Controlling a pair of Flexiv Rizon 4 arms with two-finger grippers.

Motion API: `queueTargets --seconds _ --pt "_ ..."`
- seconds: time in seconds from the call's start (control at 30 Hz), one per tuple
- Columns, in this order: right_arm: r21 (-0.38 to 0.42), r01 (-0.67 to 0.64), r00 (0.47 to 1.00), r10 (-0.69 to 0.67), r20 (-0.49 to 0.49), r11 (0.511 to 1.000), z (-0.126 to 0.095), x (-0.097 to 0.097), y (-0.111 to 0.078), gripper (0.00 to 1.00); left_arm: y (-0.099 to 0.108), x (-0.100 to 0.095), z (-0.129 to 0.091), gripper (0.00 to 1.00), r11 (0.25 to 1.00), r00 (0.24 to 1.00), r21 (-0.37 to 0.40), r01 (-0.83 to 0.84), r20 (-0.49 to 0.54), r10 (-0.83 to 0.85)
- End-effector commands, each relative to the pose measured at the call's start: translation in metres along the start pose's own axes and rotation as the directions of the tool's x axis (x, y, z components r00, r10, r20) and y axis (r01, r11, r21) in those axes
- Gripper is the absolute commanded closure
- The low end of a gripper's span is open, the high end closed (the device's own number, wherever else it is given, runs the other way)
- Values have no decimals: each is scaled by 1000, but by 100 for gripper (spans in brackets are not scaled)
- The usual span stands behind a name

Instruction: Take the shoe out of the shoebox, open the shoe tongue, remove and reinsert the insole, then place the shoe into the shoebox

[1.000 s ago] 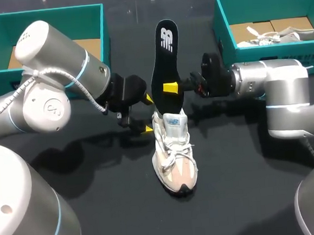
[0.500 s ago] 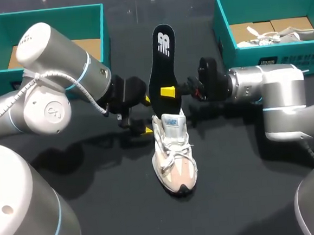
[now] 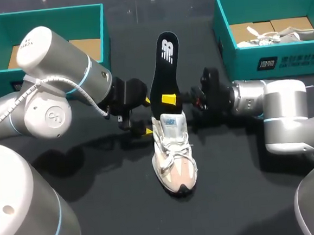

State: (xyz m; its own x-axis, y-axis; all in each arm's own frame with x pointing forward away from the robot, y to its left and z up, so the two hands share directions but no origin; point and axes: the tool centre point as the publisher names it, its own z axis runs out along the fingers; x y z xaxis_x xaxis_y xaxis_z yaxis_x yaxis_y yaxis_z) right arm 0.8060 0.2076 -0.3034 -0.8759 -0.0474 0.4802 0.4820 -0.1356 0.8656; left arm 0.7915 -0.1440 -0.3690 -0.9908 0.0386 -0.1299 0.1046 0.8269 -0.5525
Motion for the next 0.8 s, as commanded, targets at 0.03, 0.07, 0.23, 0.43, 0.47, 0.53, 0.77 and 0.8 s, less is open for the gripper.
queueTargets --seconds 0.03,0.07,0.23,0.43,0.47,0.53,0.77,0.8 --pt "27 -22 999 21 44 999 1 7 -5 100 1 1 -1 0 1000 1000 -1 0 3 0" --pt "32 -31 998 30 46 999 1 7 -7 100 1 0 -1 0 1000 1000 -1 1 3 -1" --pt "60 -84 994 79 79 995 1 3 -17 100 1 -1 -1 0 1000 1000 -1 3 5 -3" --pt "64 -120 987 112 114 991 -3 4 -27 100 2 -4 -2 0 1000 1000 -2 8 12 -8" --pt "65 -122 986 114 119 990 -4 5 -28 100 2 -4 -2 0 1000 1000 -1 8 13 -8" --pt "66 -122 986 113 125 990 -5 6 -30 100 2 -4 -2 0 1000 1000 -1 8 13 -8" --pt "55 -112 987 104 124 992 -11 9 -39 100 1 -5 -1 0 1000 1000 3 8 11 -8" --pt "55 -116 986 108 125 992 -11 10 -41 100 1 -5 -1 0 1000 1000 3 7 11 -7"
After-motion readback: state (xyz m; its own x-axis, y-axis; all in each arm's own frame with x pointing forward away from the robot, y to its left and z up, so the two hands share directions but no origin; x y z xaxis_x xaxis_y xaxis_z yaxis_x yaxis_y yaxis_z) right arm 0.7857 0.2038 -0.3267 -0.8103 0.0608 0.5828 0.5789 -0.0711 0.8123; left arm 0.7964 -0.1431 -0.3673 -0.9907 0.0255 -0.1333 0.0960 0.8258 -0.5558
